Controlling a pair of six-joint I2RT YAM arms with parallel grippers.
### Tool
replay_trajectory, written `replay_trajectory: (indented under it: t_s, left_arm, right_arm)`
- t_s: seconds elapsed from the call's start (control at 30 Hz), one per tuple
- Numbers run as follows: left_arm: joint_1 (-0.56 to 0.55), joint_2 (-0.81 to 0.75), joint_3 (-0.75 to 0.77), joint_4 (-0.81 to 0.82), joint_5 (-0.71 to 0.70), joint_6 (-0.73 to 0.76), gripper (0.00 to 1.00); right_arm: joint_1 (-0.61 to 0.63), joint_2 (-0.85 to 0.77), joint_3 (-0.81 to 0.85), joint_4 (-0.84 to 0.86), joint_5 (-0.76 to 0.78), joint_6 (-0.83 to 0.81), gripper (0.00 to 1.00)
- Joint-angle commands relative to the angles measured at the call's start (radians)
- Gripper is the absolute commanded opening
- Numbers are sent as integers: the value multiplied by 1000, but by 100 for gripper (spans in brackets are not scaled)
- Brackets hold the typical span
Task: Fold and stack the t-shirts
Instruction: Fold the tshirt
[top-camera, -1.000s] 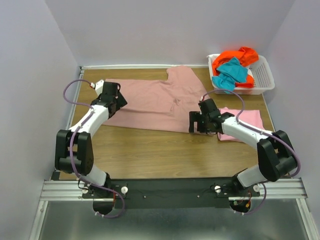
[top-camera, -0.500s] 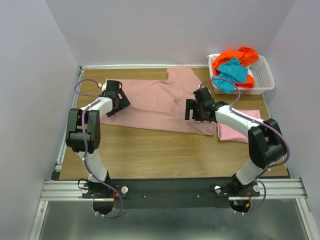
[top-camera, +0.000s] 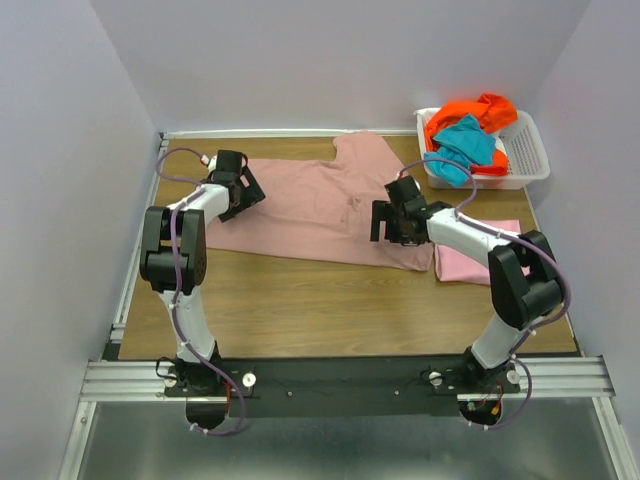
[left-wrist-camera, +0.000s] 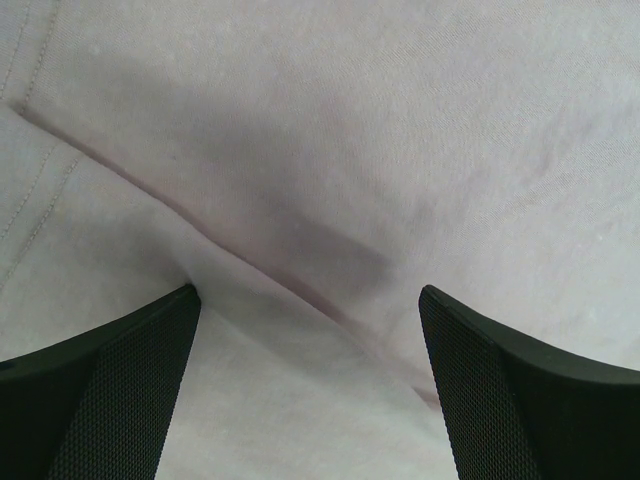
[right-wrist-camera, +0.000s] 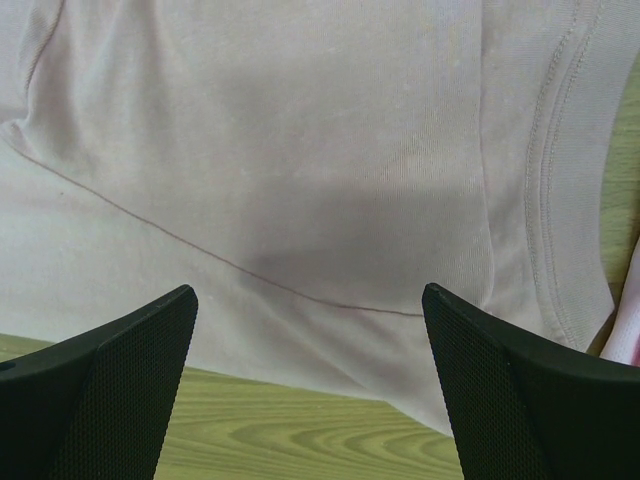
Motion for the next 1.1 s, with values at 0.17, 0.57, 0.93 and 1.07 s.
replay_trajectory:
  t_s: [0.17,0.57,0.93,1.07]
  left_arm:
    - [3,-102,-178,-42,-73,-28,99]
    - [3,-316,-460,-63,-134,-100,99]
    - [3,-549,-526,-129,-165,-151,99]
    - [4,-598,-454,-171,-176,-154,99]
  right_arm:
    - [-9,73,-27,-7,-30,18,100]
    - [5,-161,-339,21,-121,104,100]
    - [20,-462,-450,38,-208,156,100]
    - [20,-523,-398,36,-182,158,100]
